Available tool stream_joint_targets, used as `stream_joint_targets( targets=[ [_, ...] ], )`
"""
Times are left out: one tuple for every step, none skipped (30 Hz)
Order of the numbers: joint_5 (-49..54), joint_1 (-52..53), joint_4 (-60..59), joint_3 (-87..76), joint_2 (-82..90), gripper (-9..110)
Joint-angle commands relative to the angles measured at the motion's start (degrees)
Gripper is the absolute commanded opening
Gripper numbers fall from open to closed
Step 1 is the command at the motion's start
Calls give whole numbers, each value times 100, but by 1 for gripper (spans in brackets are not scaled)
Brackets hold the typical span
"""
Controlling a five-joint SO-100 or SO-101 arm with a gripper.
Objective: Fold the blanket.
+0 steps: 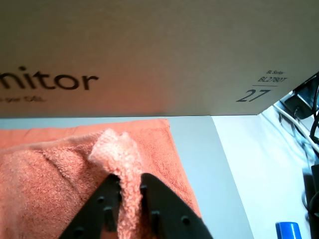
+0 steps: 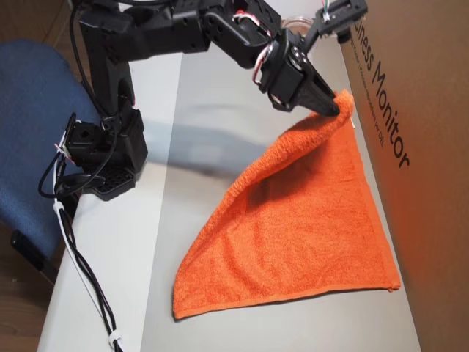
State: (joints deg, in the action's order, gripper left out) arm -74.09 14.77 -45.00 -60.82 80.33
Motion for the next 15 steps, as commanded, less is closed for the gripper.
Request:
stream_joint_targets(
  targets=[
    [-141, 123, 149, 686, -202, 0],
    [-167, 141, 149, 782, -316, 0],
    [-176, 185, 149, 870, -413, 0],
    [-176, 237, 149, 949, -510, 0],
    [-176, 290, 149, 1028, -598, 0],
    [-176, 325, 149, 1099, -694, 0],
    [-176, 343, 158, 1169, -791, 0],
    [-176, 396, 158, 1239, -896, 0],
    [-176, 431, 158, 1318, -993, 0],
    [-176, 457, 158, 1415, -1107, 0],
    [-176, 475, 158, 1521, -1222, 0],
    [-176, 492, 158, 1644, -1345, 0],
    [-176, 501, 158, 1775, -1477, 0],
    [-176, 510, 158, 1925, -1600, 0],
    [-202, 510, 158, 2083, -1723, 0]
  ],
)
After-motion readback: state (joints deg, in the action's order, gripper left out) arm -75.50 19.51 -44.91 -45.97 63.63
